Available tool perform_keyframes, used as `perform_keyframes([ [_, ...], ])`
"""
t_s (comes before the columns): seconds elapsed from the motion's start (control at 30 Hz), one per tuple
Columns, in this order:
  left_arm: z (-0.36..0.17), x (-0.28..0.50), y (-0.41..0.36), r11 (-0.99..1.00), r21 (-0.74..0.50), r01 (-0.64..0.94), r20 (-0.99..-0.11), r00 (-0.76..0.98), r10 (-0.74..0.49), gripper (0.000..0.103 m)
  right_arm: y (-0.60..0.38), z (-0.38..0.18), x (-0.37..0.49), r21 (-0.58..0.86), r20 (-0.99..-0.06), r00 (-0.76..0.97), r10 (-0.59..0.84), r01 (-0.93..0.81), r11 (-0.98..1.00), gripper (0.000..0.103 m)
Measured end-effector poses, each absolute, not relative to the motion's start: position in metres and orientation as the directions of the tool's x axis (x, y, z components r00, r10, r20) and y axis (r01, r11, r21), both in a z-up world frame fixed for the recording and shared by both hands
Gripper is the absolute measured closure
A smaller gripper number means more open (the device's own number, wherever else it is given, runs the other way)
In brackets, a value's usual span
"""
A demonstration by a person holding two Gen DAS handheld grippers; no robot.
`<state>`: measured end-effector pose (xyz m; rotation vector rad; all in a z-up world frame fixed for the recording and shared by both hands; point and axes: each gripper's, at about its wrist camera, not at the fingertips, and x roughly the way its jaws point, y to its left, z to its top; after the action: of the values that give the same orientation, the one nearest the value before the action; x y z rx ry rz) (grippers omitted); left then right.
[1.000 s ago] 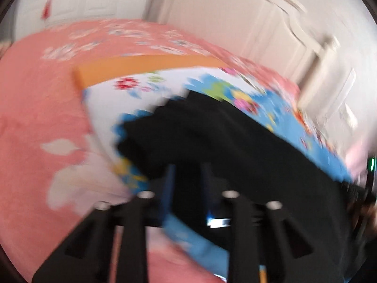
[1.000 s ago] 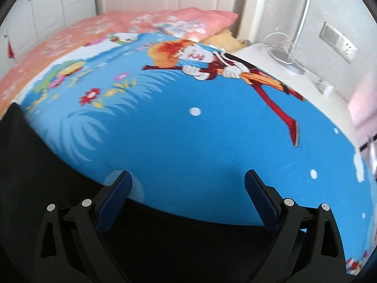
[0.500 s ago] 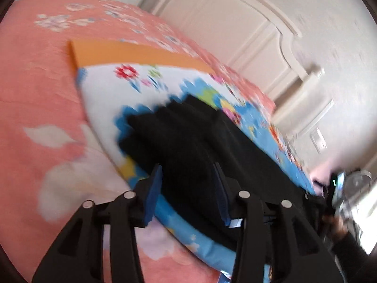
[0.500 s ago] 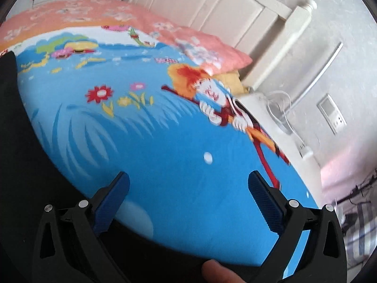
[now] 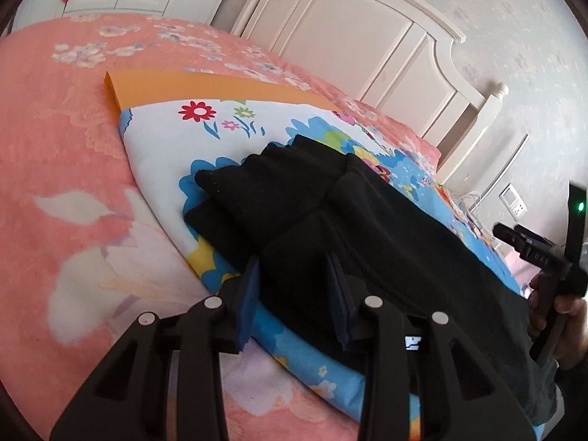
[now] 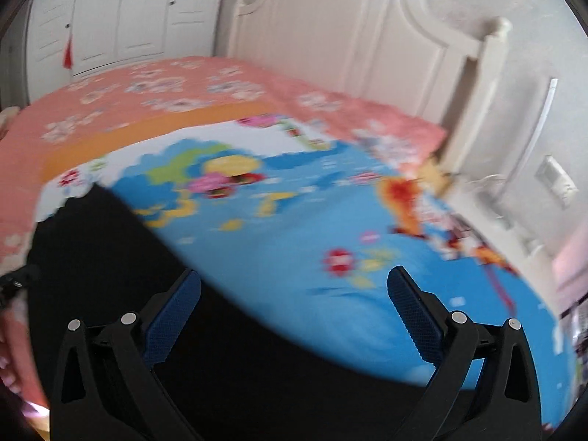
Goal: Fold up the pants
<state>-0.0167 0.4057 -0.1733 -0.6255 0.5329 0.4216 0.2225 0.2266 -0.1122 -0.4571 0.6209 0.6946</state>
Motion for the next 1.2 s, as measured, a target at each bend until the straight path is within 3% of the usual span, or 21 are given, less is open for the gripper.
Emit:
perform_keyframes([
  [0.33, -0.176, -0.016, 0.400, 0.758, -0.392, -0.521, -0.573, 0.783, 0.242, 0.066, 0.276, -0.155, 0.198, -0.310, -0.738, 0.588, 0.333, -0.732, 0.606, 0.005],
  [0.6, -0.175, -0.016, 0.400, 0.752, -0.393, -0.529, -0.569, 0.782, 0.253, 0.066, 0.269, -0.162, 0.207, -0.236, -0.762, 0.538, 0.361, -0.749, 0.619, 0.005],
  [0.83, -0.172, -0.017, 0.398, 0.707, -0.406, -0.579, -0.596, 0.755, 0.275, 0.061, 0.260, -0.166, 0.225, -0.080, -0.808, 0.422, 0.411, -0.770, 0.633, 0.005],
  [1.07, -0.170, -0.027, 0.406, 0.674, -0.465, -0.574, -0.598, 0.765, 0.238, 0.058, 0.260, -0.167, 0.225, -0.062, -0.812, 0.408, 0.418, -0.771, 0.633, 0.005],
  [1.2, -0.168, -0.039, 0.418, 0.611, -0.572, -0.547, -0.562, 0.804, 0.194, 0.063, 0.257, -0.170, 0.236, 0.014, -0.829, 0.345, 0.439, -0.773, 0.634, 0.005],
])
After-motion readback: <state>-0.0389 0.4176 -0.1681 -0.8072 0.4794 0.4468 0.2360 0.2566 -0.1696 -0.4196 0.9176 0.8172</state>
